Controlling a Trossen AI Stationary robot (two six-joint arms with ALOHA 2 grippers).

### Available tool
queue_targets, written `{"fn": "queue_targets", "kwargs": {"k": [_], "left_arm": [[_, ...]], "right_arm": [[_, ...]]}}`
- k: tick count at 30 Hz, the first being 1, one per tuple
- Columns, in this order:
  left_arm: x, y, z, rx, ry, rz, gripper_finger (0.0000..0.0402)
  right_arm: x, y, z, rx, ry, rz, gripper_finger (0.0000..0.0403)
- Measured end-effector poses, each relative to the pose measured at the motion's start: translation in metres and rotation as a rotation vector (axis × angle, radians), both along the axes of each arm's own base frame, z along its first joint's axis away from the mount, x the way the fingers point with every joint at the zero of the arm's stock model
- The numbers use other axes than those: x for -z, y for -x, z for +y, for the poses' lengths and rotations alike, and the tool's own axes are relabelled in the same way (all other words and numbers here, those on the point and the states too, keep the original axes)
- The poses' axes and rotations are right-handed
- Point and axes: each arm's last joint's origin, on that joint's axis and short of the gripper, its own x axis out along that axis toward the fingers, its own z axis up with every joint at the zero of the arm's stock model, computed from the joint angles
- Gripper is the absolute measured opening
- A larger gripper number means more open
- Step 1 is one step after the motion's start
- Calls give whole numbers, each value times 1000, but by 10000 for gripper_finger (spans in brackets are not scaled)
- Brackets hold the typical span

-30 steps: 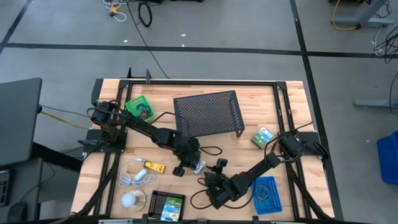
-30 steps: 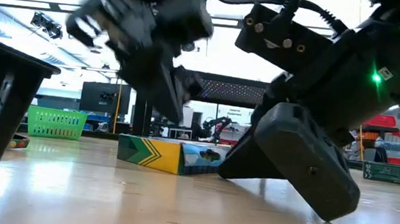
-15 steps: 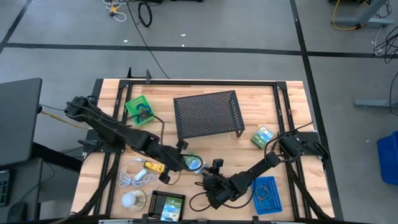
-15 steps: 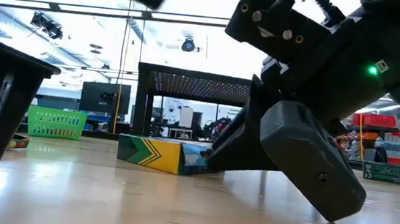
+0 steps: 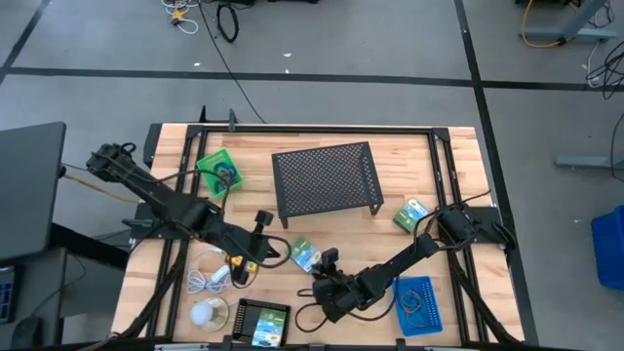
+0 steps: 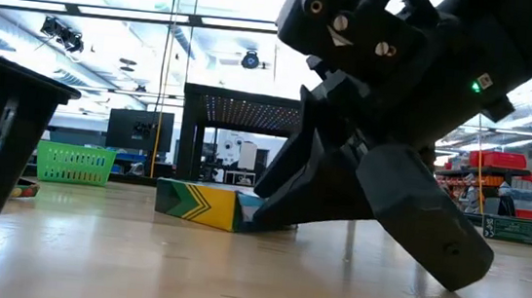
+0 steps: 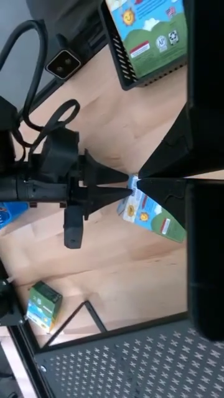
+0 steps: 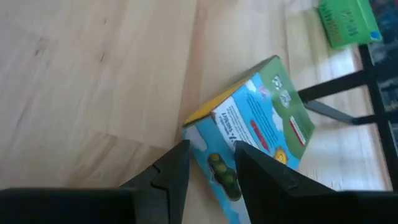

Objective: Pick & Place Office Desk Supplies
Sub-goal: Put the yellow crayon box into the black bin

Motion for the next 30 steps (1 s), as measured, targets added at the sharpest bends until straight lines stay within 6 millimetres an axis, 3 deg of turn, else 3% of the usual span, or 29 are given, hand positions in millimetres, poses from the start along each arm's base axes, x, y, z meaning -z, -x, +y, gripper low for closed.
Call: {"fn": "queue_targets", "kwargs": {"k": [19, 23, 28, 30], "left_arm": [[1, 2, 1, -17, -3, 16, 1], [1, 2, 1, -21, 2, 16, 1], [1, 2, 1, -23, 4, 16, 1], [1, 2, 1, -23, 4, 16, 1]], "right_arm": [[-2, -14, -19, -53, 53, 31, 124], [-2, -19, -26, -35, 39, 31, 97], [-2, -21, -32, -22, 51, 31, 20], [-2, -22, -32, -29, 60, 34, 8]]}}
